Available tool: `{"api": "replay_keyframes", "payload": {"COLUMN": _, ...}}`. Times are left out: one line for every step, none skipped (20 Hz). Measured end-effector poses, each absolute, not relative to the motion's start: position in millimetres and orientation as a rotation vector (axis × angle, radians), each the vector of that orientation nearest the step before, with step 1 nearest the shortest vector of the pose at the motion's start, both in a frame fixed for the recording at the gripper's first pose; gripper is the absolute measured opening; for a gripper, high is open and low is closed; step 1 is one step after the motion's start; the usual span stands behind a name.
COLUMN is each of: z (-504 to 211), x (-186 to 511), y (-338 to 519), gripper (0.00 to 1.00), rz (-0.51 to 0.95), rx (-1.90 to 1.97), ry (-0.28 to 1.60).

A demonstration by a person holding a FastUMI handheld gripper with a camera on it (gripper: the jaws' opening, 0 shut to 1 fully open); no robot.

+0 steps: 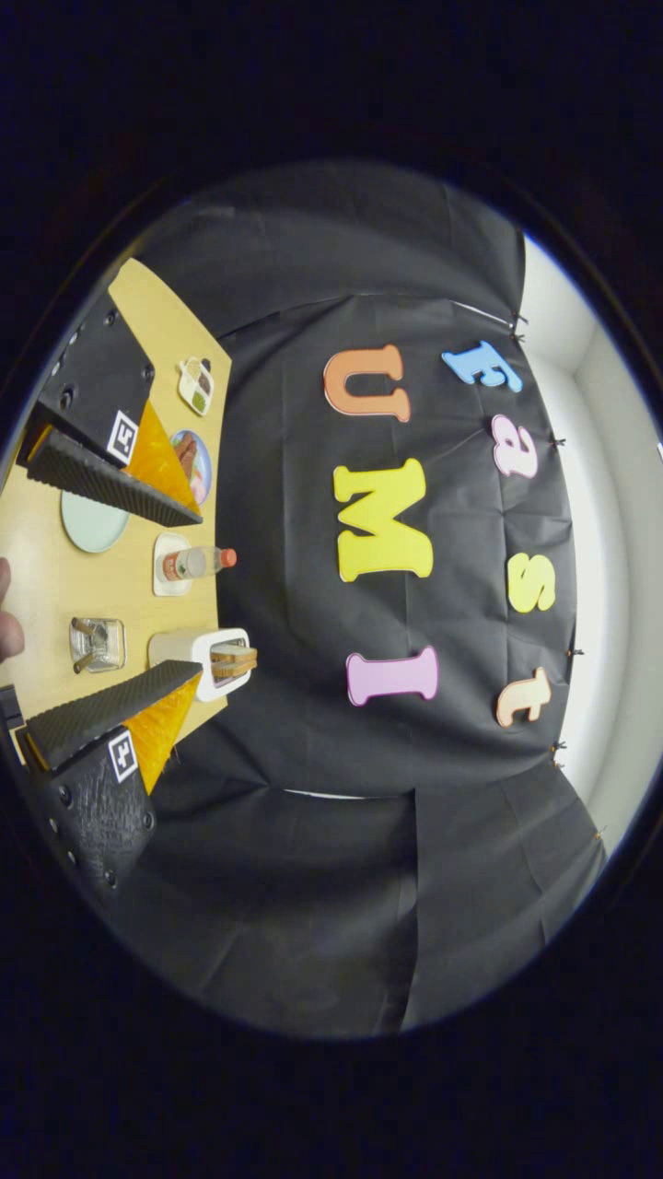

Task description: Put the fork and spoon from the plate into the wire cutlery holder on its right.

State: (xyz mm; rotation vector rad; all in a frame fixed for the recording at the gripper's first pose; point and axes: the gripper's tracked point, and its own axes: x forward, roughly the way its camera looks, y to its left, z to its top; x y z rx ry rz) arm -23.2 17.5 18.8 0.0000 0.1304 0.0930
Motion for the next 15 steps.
{"api": "replay_keyframes", "payload": {"z": 18.2, "x": -23.7, "y": 18.6, "gripper": 0.88, "rz": 0.096, "rx": 0.002, "ry": 0.132}}
{"api": "replay_keyframes", "payload": {"z": 17.2, "x": -24.8, "y": 19.1, "gripper": 0.89, "rz": 0.097, "rx": 0.003, "ry": 0.135}}
{"api": "replay_keyframes", "payload": {"z": 17.2, "x": -24.3, "y": 18.2, "gripper": 0.89, "rz": 0.098, "rx": 0.003, "ry": 0.137}}
{"api": "replay_keyframes", "payload": {"z": 17.4, "x": -25.0, "y": 17.7, "gripper": 0.89, "rz": 0.098, "rx": 0.002, "ry": 0.138}}
{"api": "replay_keyframes", "payload": {"z": 18.1, "x": -24.8, "y": 16.5, "gripper": 0.89, "rz": 0.098, "rx": 0.000, "ry": 0.134}}
{"api": "replay_keyframes", "payload": {"z": 19.8, "x": -24.4, "y": 15.6, "gripper": 0.89, "rz": 0.098, "rx": 0.000, "ry": 0.127}}
{"api": "replay_keyframes", "payload": {"z": 19.1, "x": -23.2, "y": 15.6, "gripper": 0.89, "rz": 0.099, "rx": 0.002, "ry": 0.127}}
{"api": "replay_keyframes", "payload": {"z": 17.6, "x": -22.9, "y": 16.1, "gripper": 0.89, "rz": 0.101, "rx": 0.006, "ry": 0.134}}
{"api": "replay_keyframes", "payload": {"z": 15.2, "x": -22.8, "y": 16.1, "gripper": 0.89, "rz": 0.102, "rx": 0.011, "ry": 0.145}}
{"api": "replay_keyframes", "payload": {"z": 15.5, "x": -23.7, "y": 15.8, "gripper": 0.89, "rz": 0.106, "rx": 0.014, "ry": 0.147}}
{"api": "replay_keyframes", "payload": {"z": 19.0, "x": -21.8, "y": 14.4, "gripper": 0.89, "rz": 0.106, "rx": 0.014, "ry": 0.134}}
{"api": "replay_keyframes", "payload": {"z": 22.8, "x": -20.8, "y": 13.0, "gripper": 0.89, "rz": 0.107, "rx": 0.014, "ry": 0.118}}
{"api": "replay_keyframes", "payload": {"z": 22.0, "x": -19.1, "y": 12.8, "gripper": 0.89, "rz": 0.107, "rx": 0.016, "ry": 0.115}}
{"api": "replay_keyframes", "payload": {"z": 19.7, "x": -19.0, "y": 13.6, "gripper": 0.89, "rz": 0.109, "rx": 0.021, "ry": 0.124}}
{"api": "replay_keyframes", "payload": {"z": 17.1, "x": -19.9, "y": 15.9, "gripper": 0.89, "rz": 0.115, "rx": 0.024, "ry": 0.135}}
